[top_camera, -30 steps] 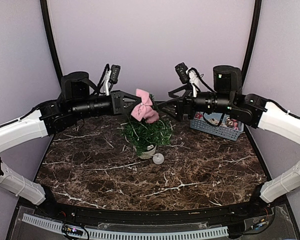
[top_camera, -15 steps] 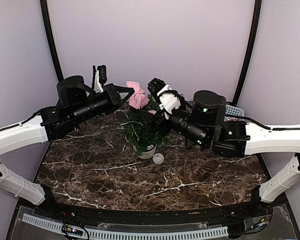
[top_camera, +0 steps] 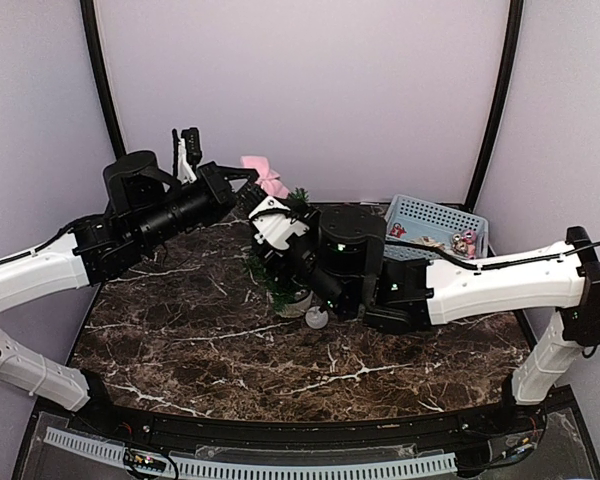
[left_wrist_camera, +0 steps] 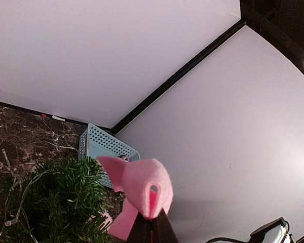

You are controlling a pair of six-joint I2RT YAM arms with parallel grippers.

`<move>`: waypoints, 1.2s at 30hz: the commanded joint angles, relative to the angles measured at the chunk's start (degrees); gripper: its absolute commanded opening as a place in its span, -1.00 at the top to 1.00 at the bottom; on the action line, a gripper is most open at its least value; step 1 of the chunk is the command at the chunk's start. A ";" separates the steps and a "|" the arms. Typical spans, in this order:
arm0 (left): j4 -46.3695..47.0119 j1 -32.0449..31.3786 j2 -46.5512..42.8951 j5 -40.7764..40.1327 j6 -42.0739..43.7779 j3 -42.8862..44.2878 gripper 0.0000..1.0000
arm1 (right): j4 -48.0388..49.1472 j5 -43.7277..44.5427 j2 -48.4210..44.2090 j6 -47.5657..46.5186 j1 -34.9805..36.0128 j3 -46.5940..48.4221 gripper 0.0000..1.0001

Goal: Decorate the small christmas tree

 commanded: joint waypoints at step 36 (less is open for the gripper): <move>-8.34 -0.12 -11.54 -8.58 14.79 -0.78 -0.97 | -9.82 -12.70 -12.97 26.86 -11.49 3.30 1.00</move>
